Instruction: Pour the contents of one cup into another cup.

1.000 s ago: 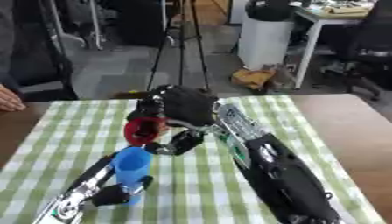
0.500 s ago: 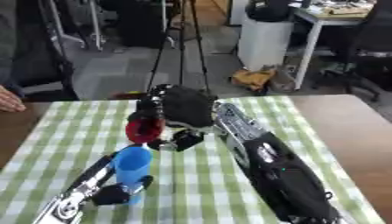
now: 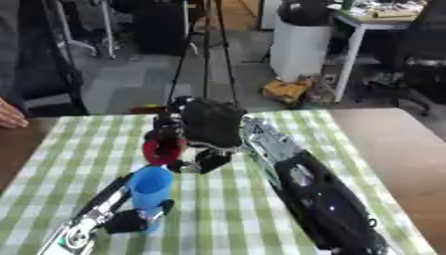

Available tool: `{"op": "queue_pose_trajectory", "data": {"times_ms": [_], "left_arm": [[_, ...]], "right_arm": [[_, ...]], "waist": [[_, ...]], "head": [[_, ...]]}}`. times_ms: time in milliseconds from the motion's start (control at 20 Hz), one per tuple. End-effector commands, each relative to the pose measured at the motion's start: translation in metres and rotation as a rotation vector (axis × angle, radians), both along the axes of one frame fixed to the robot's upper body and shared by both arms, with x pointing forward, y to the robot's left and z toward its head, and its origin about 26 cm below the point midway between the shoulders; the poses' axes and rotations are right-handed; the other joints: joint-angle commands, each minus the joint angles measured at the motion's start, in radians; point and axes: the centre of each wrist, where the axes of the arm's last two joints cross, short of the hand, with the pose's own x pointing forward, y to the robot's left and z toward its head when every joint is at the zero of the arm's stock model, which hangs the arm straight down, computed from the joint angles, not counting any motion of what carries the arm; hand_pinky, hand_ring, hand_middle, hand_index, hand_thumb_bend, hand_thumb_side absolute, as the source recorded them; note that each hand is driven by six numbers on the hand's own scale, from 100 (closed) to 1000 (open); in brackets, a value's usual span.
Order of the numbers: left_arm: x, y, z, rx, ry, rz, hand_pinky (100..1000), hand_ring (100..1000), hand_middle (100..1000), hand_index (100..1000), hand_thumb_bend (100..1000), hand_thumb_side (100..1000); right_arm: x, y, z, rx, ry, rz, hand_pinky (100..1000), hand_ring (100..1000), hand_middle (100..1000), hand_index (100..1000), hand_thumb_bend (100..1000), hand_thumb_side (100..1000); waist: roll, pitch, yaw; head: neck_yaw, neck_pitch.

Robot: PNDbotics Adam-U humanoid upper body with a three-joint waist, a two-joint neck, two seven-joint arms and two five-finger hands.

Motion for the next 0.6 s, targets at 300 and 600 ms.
{"op": "queue_pose_trajectory", "data": {"times_ms": [300, 600], "left_arm": [[0.0036, -0.0005, 0.0118, -0.005, -0.031, 0.0, 467, 539, 607, 745, 213, 530], [0.0033, -0.0005, 0.0113, -0.005, -0.029, 0.0, 467, 539, 607, 745, 213, 530]], "right_arm": [[-0.0003, 0.0025, 0.0175, -0.031, -0.089, 0.019, 622, 558, 555, 750, 257, 272], [-0.002, 0.0055, 0.0187, -0.056, -0.137, 0.027, 620, 555, 555, 745, 257, 273]], "waist": [[0.004, -0.018, -0.003], [0.004, -0.02, -0.003]], "head": [[-0.002, 0.004], [-0.003, 0.004]]}}
